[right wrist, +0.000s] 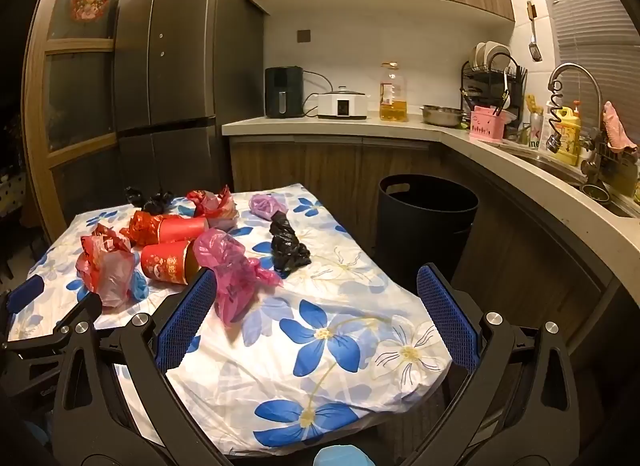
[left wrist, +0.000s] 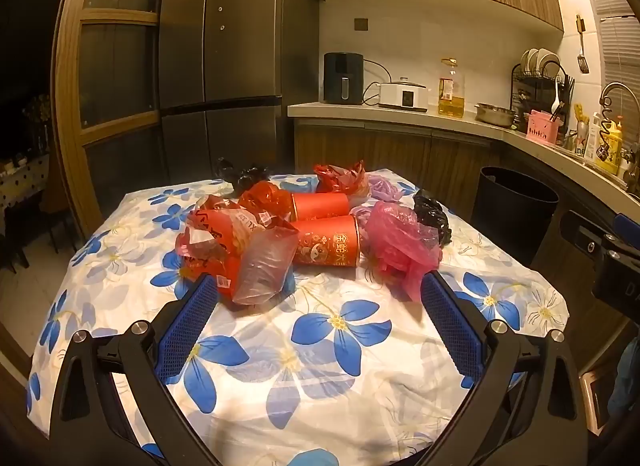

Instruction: Collect trash

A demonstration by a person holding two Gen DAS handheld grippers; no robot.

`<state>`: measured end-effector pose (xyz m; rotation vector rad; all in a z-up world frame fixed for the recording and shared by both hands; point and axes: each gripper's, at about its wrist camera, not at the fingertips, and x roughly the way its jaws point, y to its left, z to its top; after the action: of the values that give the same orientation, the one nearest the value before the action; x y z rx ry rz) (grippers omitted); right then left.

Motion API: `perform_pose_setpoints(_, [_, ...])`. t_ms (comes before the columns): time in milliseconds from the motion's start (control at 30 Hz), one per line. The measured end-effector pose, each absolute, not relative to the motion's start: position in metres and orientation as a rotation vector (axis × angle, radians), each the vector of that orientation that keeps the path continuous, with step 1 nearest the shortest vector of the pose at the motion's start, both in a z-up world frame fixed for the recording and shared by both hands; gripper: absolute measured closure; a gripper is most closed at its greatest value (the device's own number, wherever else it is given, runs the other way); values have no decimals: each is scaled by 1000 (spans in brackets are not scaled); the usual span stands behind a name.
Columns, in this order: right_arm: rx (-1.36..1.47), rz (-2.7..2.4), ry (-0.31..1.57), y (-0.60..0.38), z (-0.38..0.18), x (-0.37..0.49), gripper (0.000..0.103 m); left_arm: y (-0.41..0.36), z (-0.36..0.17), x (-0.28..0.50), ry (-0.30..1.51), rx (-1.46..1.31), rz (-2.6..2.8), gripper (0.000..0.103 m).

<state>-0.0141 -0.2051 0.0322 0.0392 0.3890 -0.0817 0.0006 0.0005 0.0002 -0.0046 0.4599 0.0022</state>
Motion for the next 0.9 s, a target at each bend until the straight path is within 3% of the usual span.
perform_pose_setpoints(900, [36,-83,396,-205,32,-14,4,1,0,0,449,-4,2,6])
